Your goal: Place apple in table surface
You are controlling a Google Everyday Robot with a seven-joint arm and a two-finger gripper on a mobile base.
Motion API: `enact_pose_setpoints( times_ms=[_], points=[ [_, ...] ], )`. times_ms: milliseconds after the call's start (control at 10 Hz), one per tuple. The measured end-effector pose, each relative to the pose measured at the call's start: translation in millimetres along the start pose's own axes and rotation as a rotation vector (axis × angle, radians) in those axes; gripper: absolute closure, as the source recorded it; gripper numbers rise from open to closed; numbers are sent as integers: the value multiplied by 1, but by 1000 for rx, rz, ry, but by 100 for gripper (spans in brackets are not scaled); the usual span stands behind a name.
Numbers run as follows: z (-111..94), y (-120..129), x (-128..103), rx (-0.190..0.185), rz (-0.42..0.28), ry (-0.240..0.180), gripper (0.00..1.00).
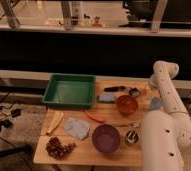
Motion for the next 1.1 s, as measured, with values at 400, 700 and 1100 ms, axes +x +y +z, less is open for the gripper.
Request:
enact_pose_setpoints(
  times_ms=[400,700,1100],
  points=[
    [2,-2,-1,1,-6,-10,22],
    [1,-4,0,5,-4,-9,52],
    [-2,-8,2,21,-9,-5,52]
  ],
)
